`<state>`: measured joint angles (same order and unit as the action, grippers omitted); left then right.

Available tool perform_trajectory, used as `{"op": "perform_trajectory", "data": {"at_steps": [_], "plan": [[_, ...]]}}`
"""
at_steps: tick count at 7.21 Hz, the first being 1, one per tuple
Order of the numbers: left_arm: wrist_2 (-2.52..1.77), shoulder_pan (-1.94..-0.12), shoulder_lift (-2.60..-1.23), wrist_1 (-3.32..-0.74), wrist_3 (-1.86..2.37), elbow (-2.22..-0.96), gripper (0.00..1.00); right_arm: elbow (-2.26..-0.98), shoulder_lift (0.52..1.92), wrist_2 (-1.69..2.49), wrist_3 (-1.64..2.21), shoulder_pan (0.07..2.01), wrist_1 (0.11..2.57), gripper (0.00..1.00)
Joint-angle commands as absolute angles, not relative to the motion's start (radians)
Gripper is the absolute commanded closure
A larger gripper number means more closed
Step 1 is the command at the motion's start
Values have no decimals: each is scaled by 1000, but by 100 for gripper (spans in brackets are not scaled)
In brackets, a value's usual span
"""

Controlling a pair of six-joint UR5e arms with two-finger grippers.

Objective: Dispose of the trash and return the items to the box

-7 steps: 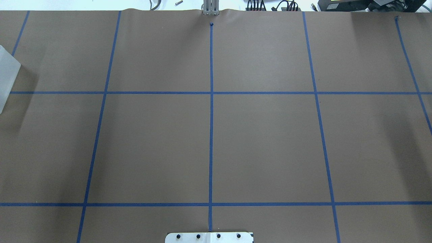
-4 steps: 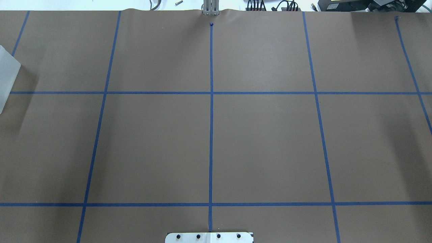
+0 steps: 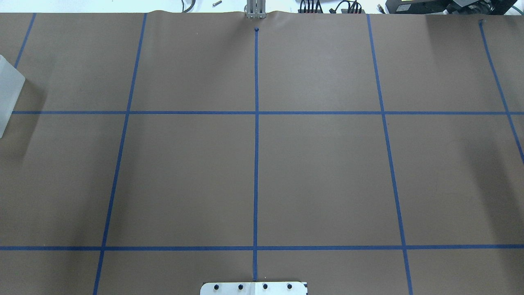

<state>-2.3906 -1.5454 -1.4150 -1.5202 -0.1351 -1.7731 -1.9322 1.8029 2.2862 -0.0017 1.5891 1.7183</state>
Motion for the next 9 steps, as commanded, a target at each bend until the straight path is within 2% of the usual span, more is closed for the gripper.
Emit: {"op": "perform_trajectory", "data": {"at_steps": [1, 9], "plan": [[-2375, -1548, -1410, -1519, -138, -1770, 1, -1933, 1801, 2290, -2, 1577, 1717, 0], [-2375, -1549, -1404, -1522, -138, -1775, 1, -1970, 1799, 2292, -2, 1554, 1717, 0]]}}
